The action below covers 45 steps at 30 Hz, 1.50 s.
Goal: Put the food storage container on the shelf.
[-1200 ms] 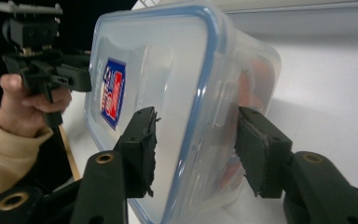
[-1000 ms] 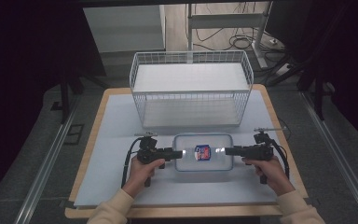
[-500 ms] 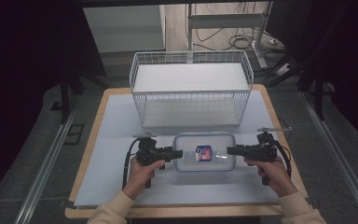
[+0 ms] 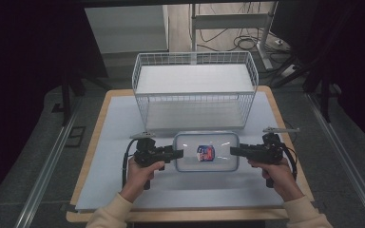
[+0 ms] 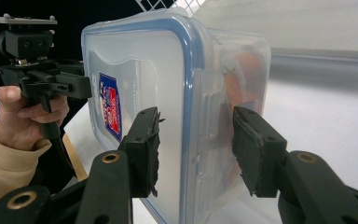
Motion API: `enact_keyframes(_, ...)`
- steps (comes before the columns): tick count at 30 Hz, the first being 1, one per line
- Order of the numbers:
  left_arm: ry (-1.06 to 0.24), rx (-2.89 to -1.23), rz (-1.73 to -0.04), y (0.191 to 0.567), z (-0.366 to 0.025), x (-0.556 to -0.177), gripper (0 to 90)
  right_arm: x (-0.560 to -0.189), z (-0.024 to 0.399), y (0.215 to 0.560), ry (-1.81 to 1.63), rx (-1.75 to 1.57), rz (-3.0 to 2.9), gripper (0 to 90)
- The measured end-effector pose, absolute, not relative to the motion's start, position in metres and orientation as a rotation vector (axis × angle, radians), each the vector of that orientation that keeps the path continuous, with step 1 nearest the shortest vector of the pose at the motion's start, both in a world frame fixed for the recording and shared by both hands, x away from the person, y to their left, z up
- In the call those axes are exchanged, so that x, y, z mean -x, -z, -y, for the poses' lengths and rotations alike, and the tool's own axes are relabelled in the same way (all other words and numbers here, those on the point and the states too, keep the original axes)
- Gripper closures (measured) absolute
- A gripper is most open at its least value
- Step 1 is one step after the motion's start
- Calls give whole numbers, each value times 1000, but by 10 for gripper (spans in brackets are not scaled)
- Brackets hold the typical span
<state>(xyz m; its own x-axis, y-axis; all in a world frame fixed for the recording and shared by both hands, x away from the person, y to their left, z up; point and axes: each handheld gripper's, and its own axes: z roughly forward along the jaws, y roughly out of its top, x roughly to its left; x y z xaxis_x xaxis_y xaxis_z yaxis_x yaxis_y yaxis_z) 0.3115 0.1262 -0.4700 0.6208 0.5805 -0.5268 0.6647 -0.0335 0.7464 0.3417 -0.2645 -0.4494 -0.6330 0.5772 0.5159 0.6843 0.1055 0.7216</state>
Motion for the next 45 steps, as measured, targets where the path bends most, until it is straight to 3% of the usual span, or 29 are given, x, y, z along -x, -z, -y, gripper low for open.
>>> enact_keyframes(19, 43, -1700, -1001, 449, -135, -313, 489, -344, 257, 429, 1639, 1248, 2290, 528)
enact_keyframes(45, -43, -1668, -945, 382, -151, -333, 490, -367, 239, 359, 1748, 1168, 2350, 528)
